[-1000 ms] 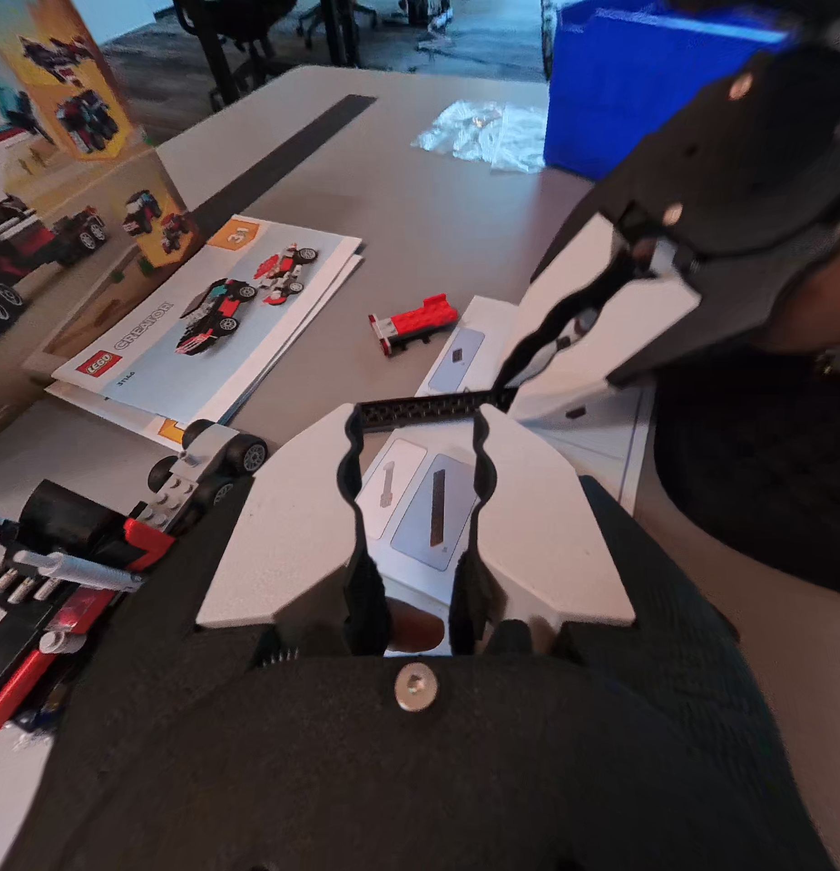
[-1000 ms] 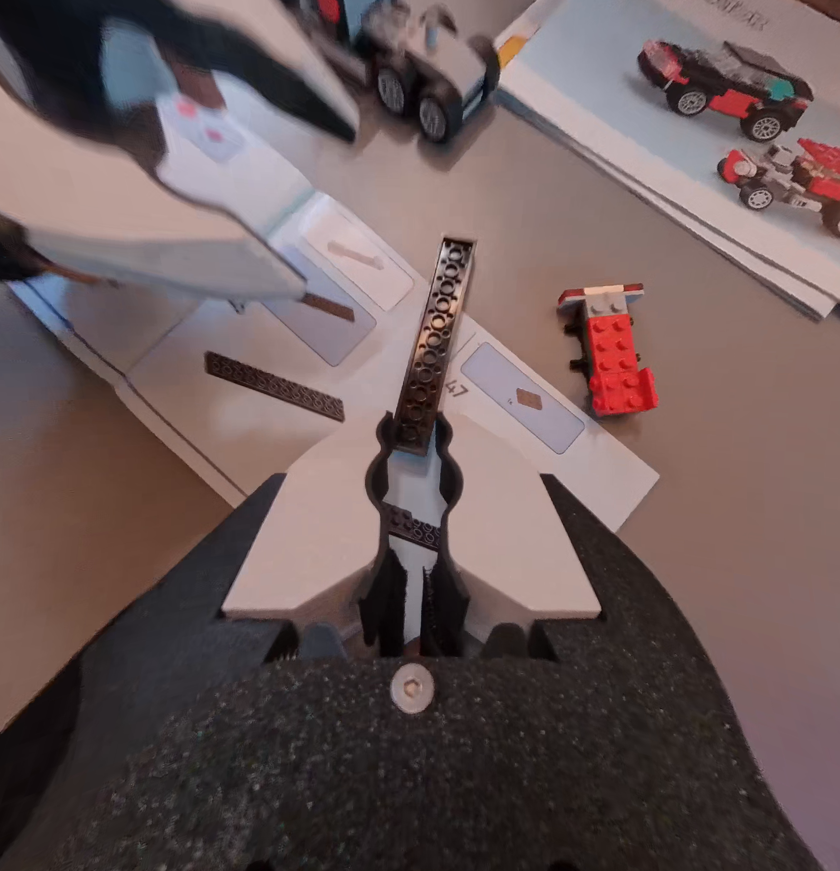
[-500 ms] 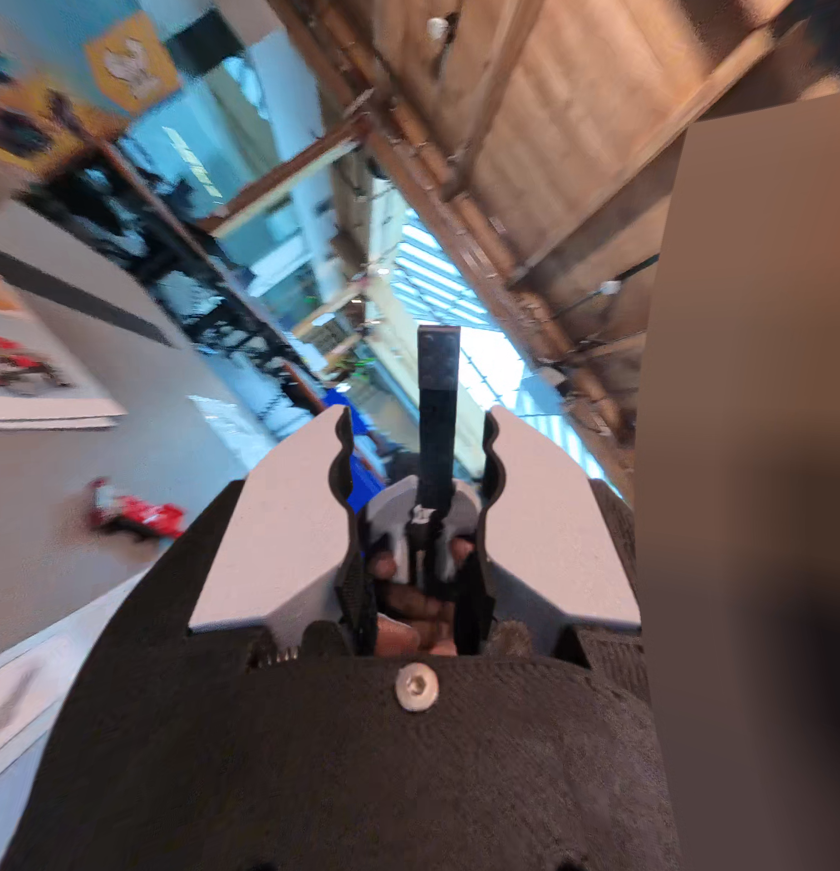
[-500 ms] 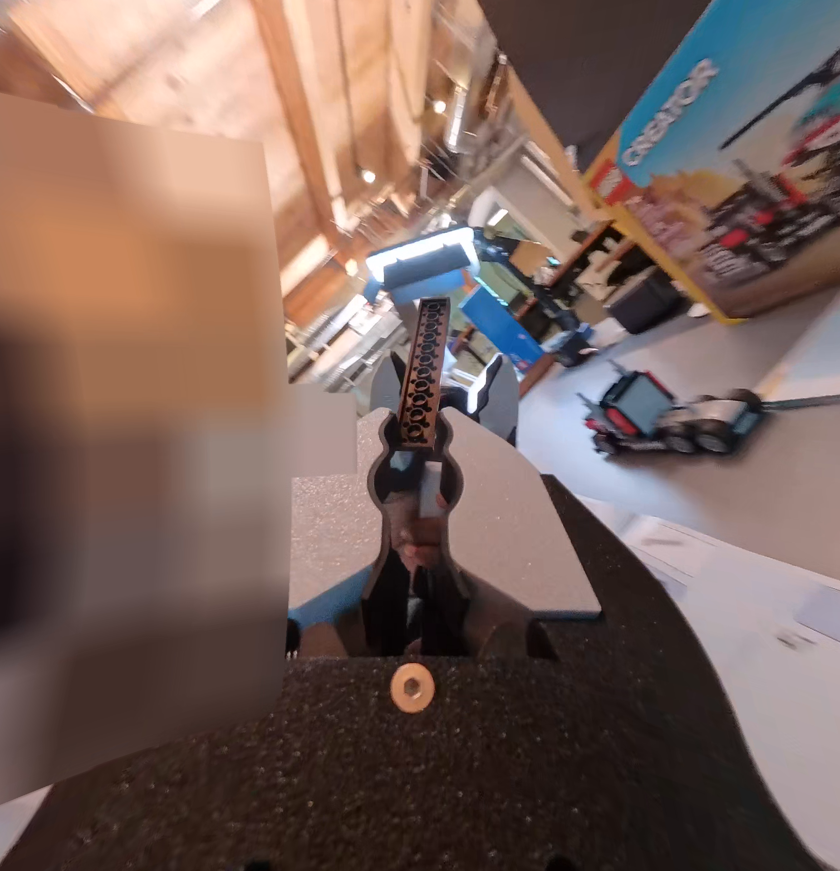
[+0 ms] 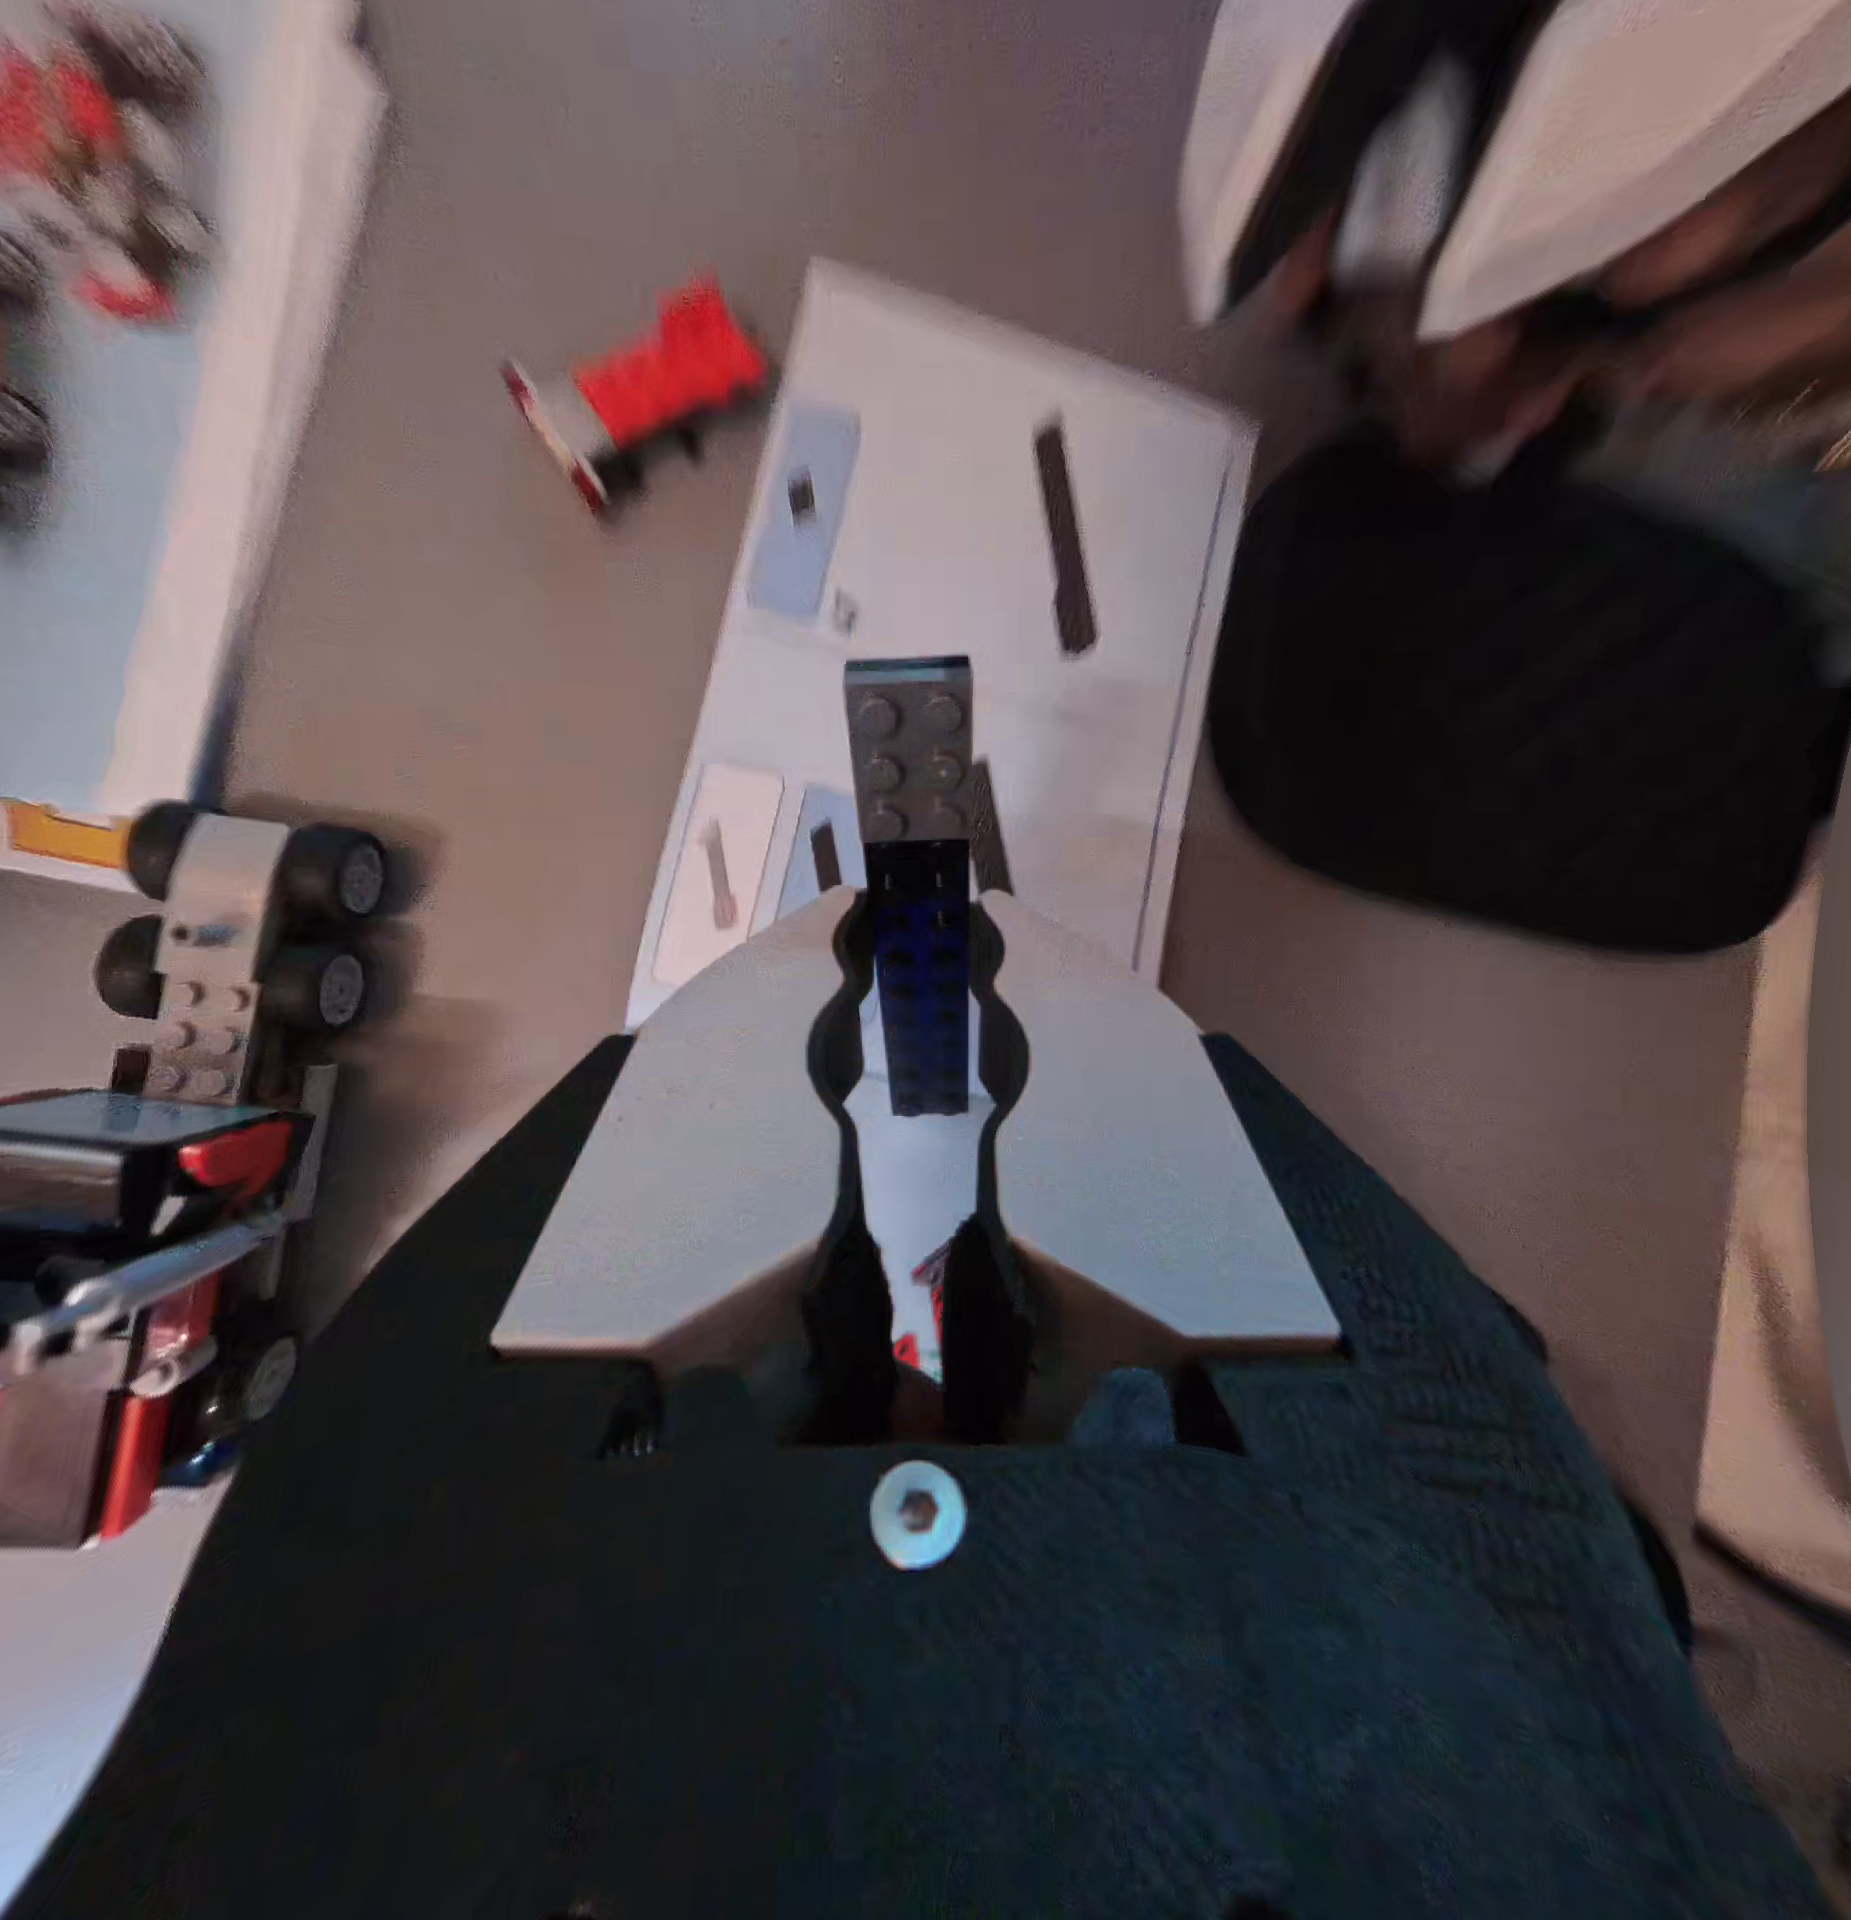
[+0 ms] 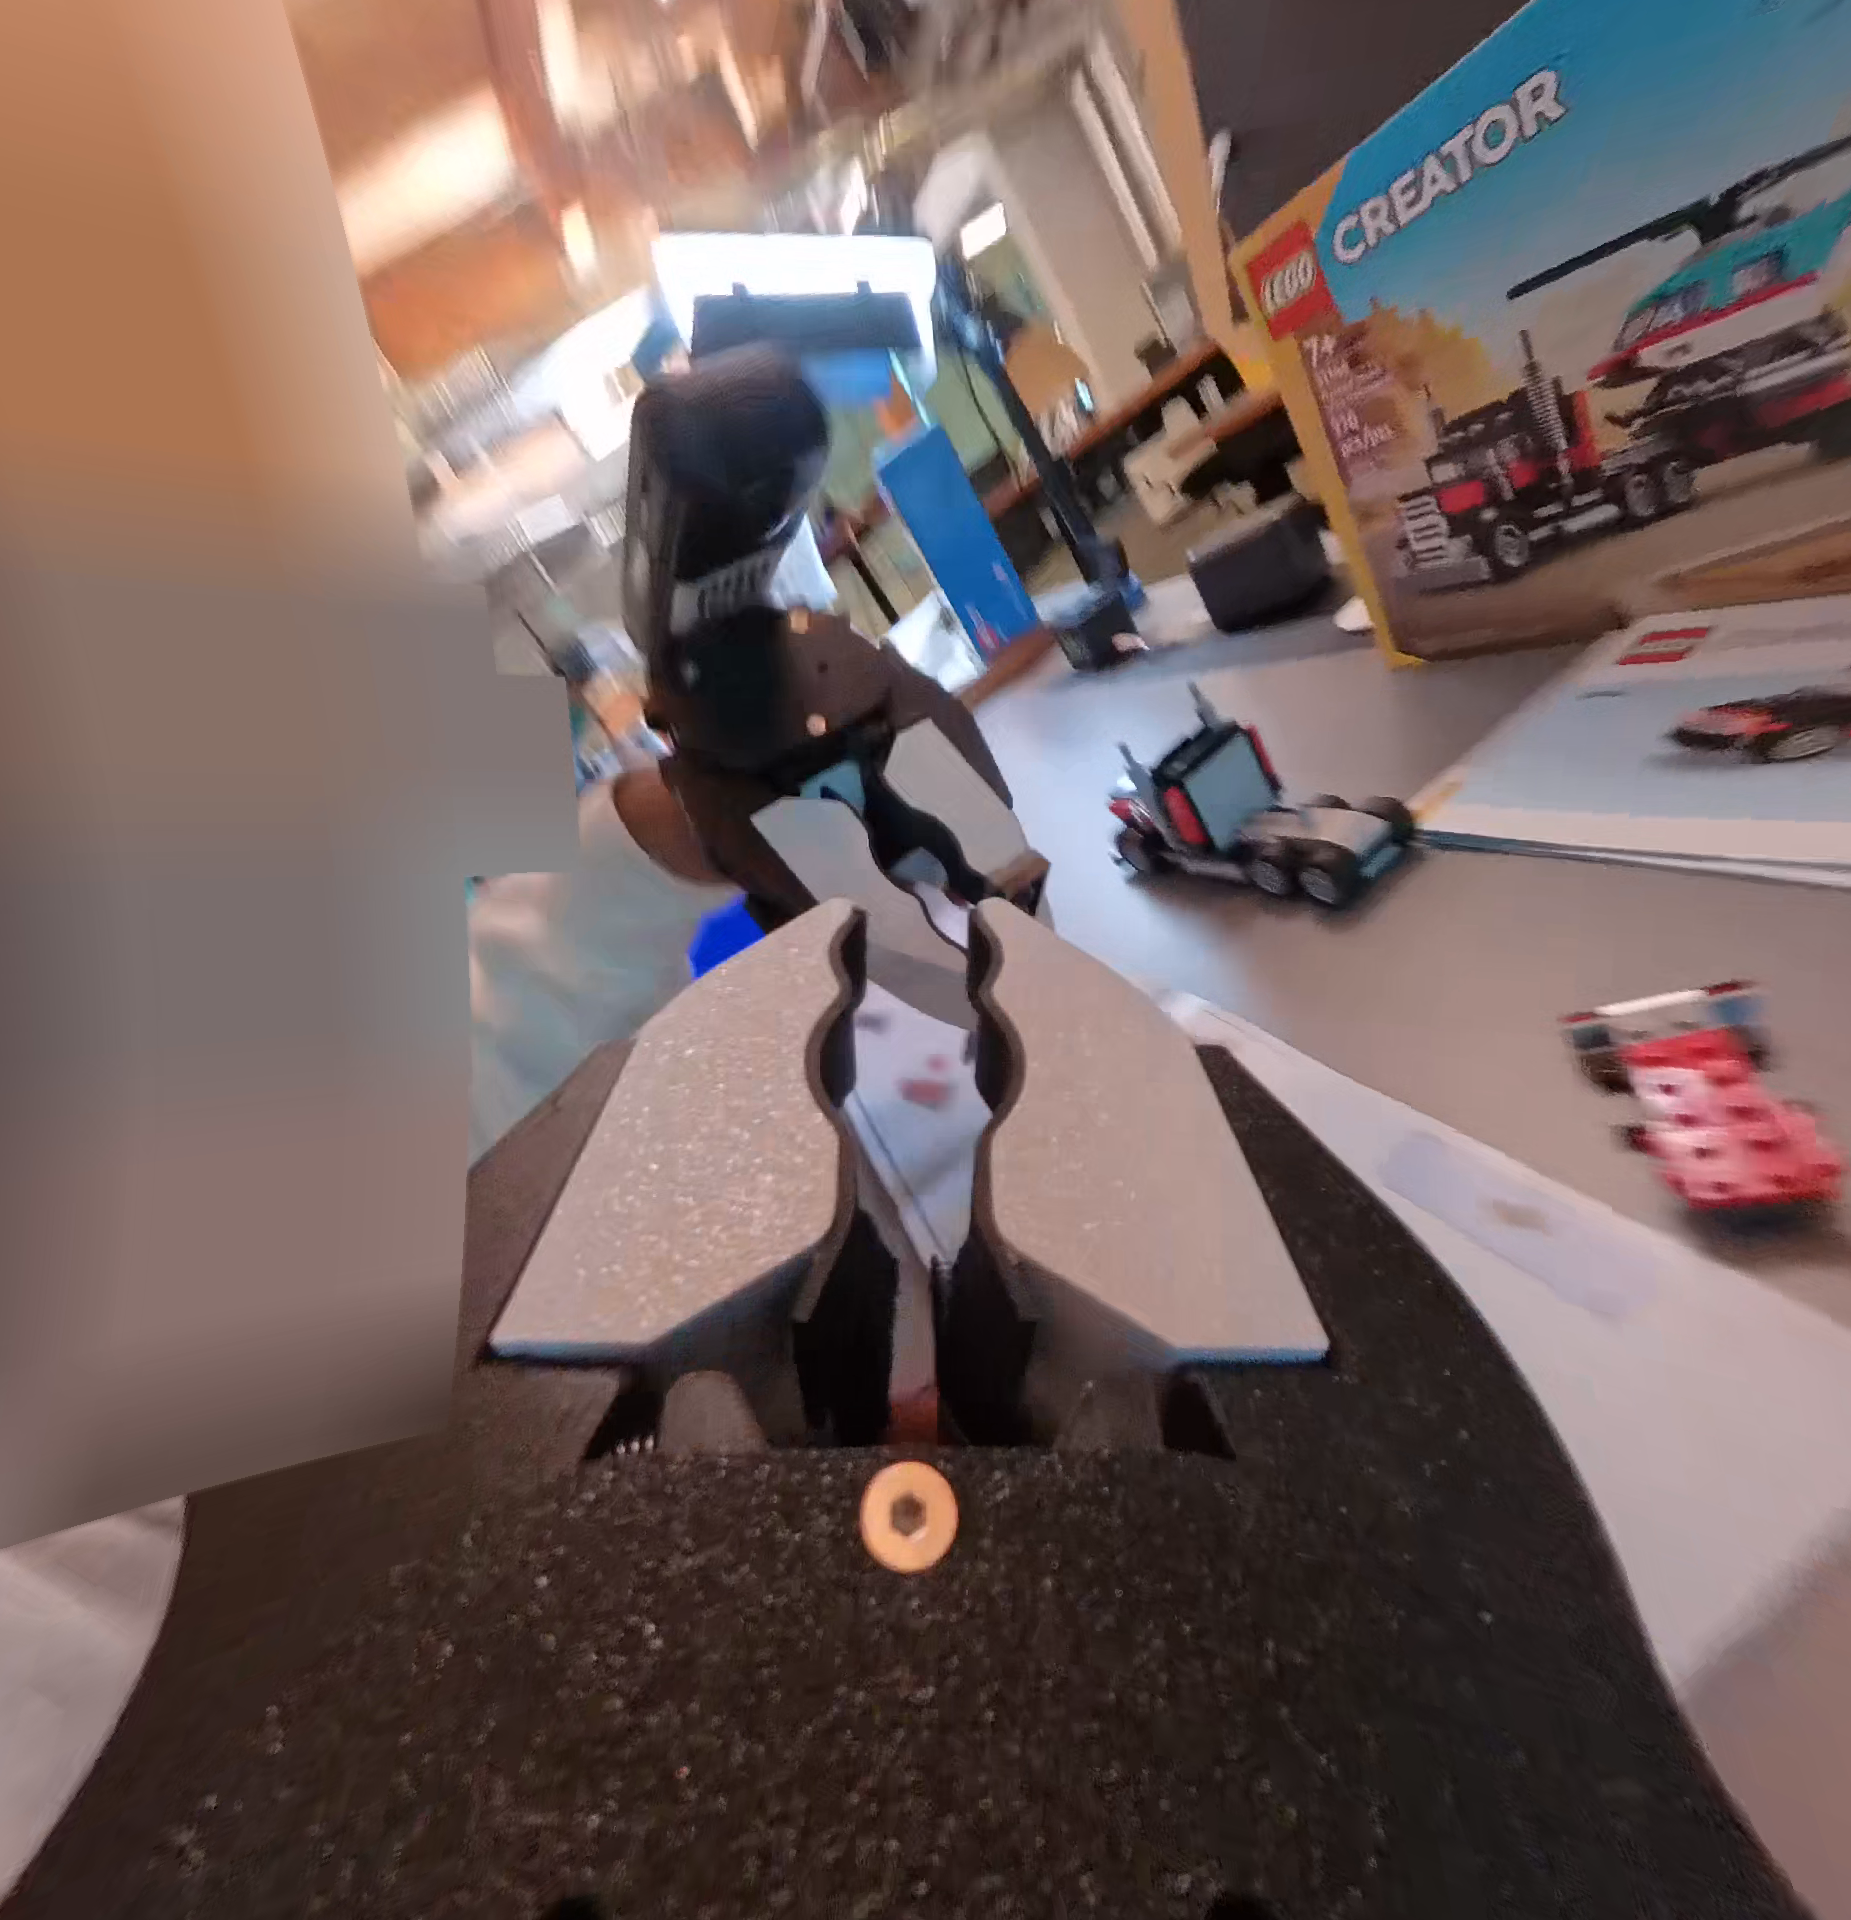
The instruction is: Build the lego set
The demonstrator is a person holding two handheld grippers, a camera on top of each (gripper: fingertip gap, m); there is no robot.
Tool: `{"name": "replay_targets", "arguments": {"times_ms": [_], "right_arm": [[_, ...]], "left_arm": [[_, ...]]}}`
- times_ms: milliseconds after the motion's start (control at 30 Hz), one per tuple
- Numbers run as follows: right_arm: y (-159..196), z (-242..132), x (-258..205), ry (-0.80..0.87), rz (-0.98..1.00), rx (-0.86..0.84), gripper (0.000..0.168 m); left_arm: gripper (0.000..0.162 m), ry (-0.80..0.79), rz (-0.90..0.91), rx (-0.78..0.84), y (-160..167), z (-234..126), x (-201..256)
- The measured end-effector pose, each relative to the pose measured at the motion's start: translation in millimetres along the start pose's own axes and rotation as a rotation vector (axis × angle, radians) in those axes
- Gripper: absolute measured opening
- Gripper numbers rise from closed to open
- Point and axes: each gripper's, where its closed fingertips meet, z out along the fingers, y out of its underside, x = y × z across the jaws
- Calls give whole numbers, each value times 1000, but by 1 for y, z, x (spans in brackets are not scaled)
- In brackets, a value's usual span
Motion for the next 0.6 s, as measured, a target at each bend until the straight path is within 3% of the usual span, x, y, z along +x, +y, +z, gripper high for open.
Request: {"name": "replay_targets", "arguments": {"times_ms": [100,200,267,433,600], "right_arm": [[17,-9,13,99,-236,-248,7],[38,-17,25,140,-371,-468,5],[52,-20,28,109,-384,-543,7],[79,-16,32,22,-520,-684,4],[91,-3,47,45,-626,-873,1]], "left_arm": [[18,-22,129,-250,18,29,2],[18,23,201,-306,23,55,12],[26,26,219,-253,20,59,13],[27,-10,254,1,10,39,11],[10,-80,362,75,14,44,10]]}}
